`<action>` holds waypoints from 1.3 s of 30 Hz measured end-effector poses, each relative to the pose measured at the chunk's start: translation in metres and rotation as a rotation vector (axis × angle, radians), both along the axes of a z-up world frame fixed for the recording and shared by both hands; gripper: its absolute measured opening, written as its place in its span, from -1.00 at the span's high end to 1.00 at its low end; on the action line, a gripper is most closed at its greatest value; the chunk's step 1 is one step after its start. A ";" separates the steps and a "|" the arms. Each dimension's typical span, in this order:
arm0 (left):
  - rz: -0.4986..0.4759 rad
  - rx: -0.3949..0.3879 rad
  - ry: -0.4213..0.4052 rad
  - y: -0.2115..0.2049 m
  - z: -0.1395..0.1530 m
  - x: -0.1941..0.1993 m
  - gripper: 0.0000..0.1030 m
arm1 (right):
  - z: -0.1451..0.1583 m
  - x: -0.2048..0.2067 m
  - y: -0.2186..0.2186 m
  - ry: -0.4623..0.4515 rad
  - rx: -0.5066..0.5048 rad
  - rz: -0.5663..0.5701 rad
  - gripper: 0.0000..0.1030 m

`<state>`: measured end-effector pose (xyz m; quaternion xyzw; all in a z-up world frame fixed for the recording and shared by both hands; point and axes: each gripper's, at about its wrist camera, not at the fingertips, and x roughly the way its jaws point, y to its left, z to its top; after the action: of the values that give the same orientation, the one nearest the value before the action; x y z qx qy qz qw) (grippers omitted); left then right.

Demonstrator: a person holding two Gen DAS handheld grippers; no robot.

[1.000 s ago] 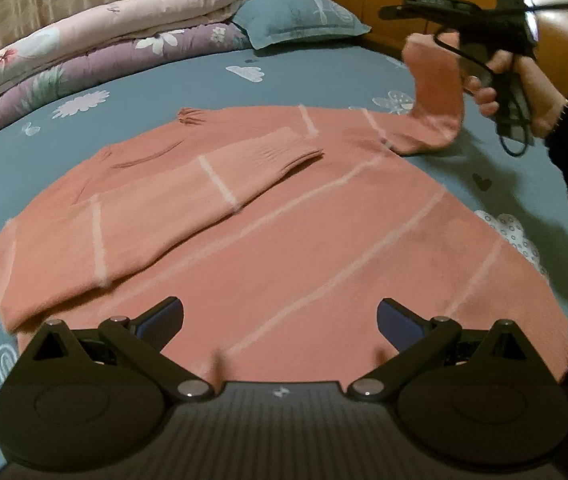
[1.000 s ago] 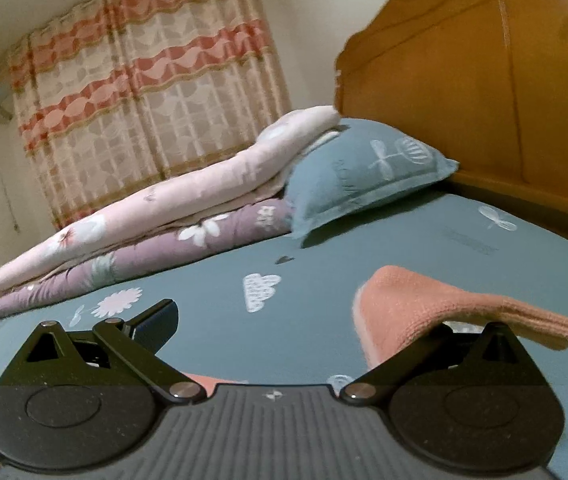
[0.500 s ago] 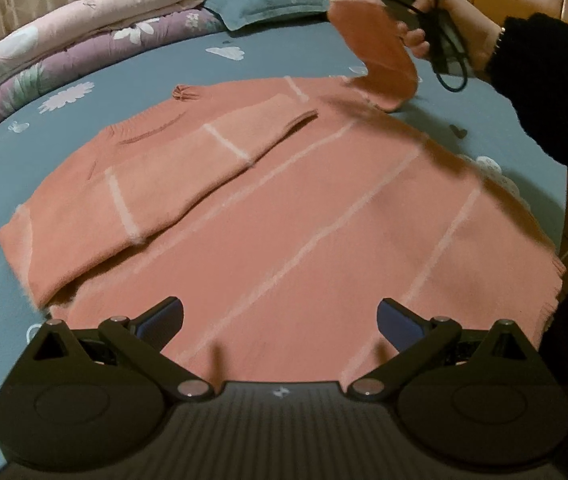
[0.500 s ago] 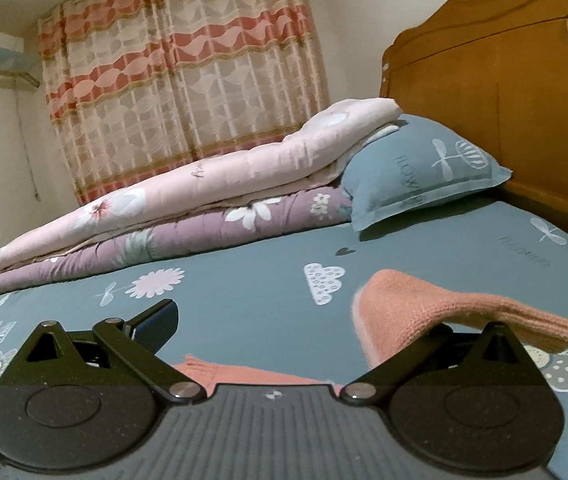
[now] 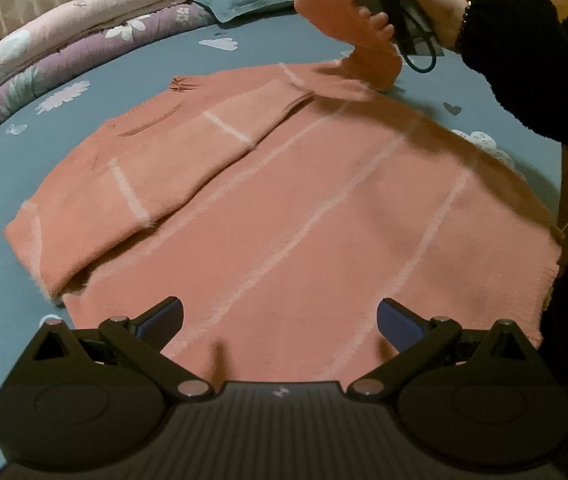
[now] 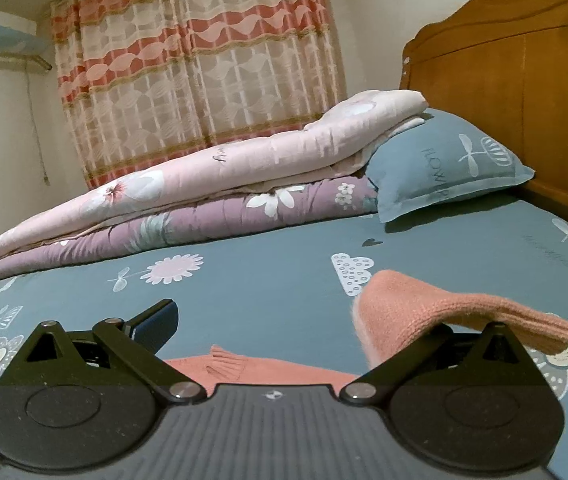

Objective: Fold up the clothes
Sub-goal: 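Carry the held sleeve over the sweater body with the right gripper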

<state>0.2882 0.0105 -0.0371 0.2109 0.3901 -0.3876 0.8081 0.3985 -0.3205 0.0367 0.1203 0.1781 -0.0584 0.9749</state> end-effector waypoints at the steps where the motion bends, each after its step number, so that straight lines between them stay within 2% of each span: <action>1: 0.001 0.002 -0.004 0.000 0.001 0.000 -0.99 | 0.000 0.002 0.003 -0.003 0.000 0.004 -1.00; 7: -0.014 0.023 -0.022 -0.005 0.001 -0.006 -0.99 | -0.001 0.013 0.019 -0.017 0.013 0.042 -1.00; 23: 0.019 0.038 0.021 -0.001 -0.011 -0.017 -0.99 | 0.004 0.038 0.089 -0.027 0.008 0.205 -1.00; 31: 0.035 0.041 0.034 0.006 -0.015 -0.019 -0.99 | -0.004 0.045 0.127 0.001 -0.011 0.308 -1.00; 39: 0.045 0.032 0.042 0.008 -0.016 -0.020 -0.99 | -0.022 0.047 0.158 0.070 -0.041 0.386 -1.00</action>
<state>0.2686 0.0188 -0.0535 0.2067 0.4180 -0.3674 0.8047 0.4457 -0.1623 0.0144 0.0619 0.2304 0.1216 0.9635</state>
